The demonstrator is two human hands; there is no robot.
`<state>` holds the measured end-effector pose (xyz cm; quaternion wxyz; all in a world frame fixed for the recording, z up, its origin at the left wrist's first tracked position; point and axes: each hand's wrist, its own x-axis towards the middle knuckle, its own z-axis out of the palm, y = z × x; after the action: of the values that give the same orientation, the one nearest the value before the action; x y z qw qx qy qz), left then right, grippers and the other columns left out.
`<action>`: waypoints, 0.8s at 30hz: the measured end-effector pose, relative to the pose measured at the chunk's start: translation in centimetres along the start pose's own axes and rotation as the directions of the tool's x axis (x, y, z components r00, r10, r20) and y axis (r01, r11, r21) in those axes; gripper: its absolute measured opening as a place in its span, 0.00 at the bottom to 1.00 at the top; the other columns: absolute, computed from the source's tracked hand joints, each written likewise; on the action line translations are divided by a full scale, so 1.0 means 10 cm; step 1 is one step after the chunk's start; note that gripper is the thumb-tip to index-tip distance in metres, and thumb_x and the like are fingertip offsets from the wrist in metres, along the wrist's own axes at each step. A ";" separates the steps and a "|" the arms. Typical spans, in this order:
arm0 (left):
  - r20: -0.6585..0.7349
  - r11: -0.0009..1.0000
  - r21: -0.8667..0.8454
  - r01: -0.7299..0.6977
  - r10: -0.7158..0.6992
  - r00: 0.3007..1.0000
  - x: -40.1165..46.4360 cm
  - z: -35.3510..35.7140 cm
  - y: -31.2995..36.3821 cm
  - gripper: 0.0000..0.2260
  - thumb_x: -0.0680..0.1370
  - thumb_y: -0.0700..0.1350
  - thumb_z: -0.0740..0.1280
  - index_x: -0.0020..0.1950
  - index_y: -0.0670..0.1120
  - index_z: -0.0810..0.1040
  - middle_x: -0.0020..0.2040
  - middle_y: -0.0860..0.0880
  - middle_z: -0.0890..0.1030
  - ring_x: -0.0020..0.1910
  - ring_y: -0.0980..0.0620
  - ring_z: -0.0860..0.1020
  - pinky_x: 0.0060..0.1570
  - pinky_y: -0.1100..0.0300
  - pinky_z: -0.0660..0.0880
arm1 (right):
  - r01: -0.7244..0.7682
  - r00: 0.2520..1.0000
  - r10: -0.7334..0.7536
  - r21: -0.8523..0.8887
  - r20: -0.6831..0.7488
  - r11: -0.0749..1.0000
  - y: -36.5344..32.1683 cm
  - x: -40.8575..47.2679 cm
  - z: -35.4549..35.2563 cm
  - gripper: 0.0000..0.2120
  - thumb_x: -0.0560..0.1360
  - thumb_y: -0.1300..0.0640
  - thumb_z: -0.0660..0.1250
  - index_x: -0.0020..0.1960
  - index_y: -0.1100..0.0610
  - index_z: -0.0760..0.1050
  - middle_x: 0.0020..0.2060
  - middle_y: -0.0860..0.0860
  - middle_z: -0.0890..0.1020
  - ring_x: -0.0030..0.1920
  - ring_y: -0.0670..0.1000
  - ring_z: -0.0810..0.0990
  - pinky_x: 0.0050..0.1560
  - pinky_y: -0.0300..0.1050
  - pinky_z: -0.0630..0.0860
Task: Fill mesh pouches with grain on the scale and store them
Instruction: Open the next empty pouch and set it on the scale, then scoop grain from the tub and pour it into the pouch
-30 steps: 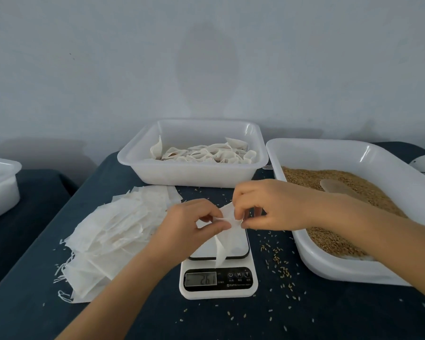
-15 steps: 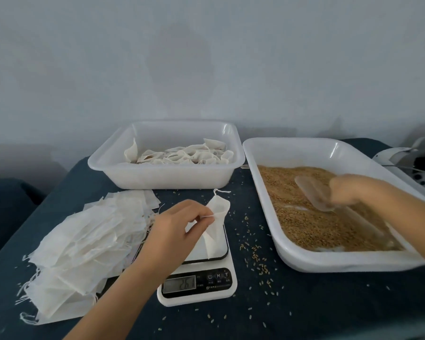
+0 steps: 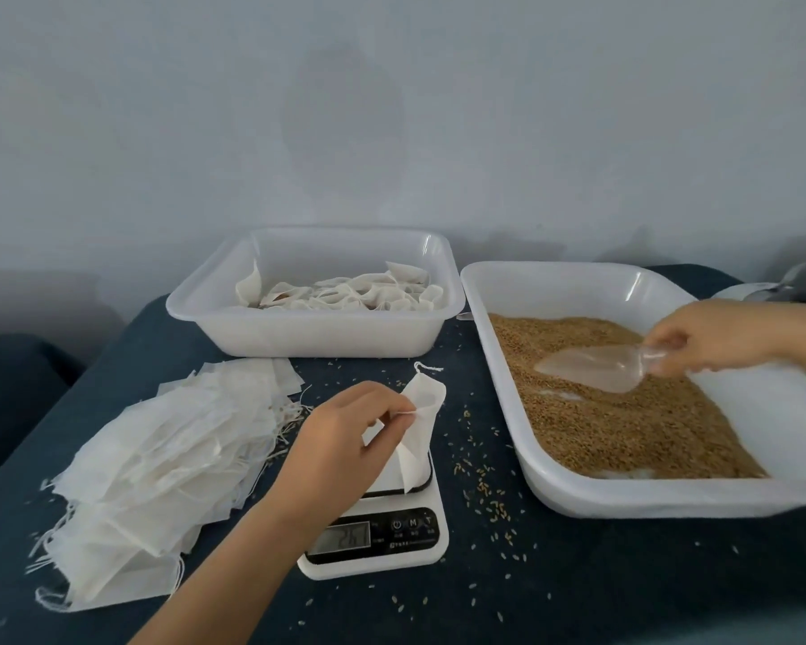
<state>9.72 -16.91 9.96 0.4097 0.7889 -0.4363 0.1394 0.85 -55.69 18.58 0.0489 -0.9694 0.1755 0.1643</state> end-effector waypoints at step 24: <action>-0.021 0.999 -0.026 -0.029 0.028 0.999 0.25 0.16 0.04 0.05 0.73 0.39 0.71 0.44 0.49 0.82 0.41 0.60 0.79 0.42 0.63 0.75 0.38 0.76 0.69 | -0.269 0.947 0.315 -0.379 0.064 0.886 0.21 -0.32 -0.06 0.20 0.75 0.46 0.65 0.63 0.55 0.75 0.55 0.48 0.79 0.53 0.49 0.77 0.50 0.39 0.72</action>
<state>10.63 -19.70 10.69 0.4225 0.7756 -0.4451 0.1476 -2.60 -56.72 20.14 -0.1467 -0.9119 0.2823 0.2591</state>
